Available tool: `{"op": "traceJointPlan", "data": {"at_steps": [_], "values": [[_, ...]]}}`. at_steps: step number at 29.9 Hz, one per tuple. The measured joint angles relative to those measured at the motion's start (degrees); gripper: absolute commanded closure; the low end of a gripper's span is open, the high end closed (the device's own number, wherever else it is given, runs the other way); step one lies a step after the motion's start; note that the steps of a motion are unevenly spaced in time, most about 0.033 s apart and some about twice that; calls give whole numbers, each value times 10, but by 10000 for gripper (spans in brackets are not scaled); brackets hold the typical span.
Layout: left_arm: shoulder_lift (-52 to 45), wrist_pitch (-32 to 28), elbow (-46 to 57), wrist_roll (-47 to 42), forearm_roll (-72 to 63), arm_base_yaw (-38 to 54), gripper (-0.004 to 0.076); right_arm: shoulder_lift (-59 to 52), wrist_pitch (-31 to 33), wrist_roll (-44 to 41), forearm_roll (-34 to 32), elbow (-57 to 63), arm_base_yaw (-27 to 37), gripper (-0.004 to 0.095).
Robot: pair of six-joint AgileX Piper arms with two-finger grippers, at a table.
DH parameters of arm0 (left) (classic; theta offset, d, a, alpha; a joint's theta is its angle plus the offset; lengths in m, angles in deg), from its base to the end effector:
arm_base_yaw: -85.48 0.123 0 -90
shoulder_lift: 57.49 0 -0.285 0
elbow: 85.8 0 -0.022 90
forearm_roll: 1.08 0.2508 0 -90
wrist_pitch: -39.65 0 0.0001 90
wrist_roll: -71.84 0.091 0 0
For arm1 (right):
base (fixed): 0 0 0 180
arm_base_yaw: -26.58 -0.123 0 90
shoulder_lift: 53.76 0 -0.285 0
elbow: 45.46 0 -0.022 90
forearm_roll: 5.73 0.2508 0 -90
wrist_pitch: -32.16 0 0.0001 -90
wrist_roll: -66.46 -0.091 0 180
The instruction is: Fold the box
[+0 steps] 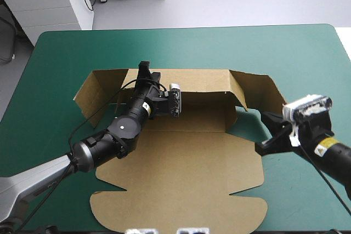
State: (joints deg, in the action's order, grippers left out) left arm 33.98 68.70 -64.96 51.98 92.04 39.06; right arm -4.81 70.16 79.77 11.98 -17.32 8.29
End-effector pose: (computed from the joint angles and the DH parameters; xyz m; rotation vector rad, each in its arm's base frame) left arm 0.2541 -0.2029 0.3051 1.5042 1.2664 0.8027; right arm 0.1220 0.0583 0.3793 -0.4248 1.9542 0.4021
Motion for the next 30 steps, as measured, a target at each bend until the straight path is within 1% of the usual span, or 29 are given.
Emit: {"op": "traceJointPlan", "data": {"at_steps": [6,15,18,25,30], "values": [[0,37,1,-20,0,0,731,146,18,-3,-27,-140,0,925],[0,37,2,-21,-9,0,731,369,82,-68,-116,-376,0,926],[0,37,2,-21,-10,0,731,440,116,-80,-140,-457,0,926],[0,40,2,-32,-11,0,731,570,189,-103,-154,-593,0,927],[0,55,2,-33,-13,0,731,627,233,-108,-155,-632,0,927]]}}
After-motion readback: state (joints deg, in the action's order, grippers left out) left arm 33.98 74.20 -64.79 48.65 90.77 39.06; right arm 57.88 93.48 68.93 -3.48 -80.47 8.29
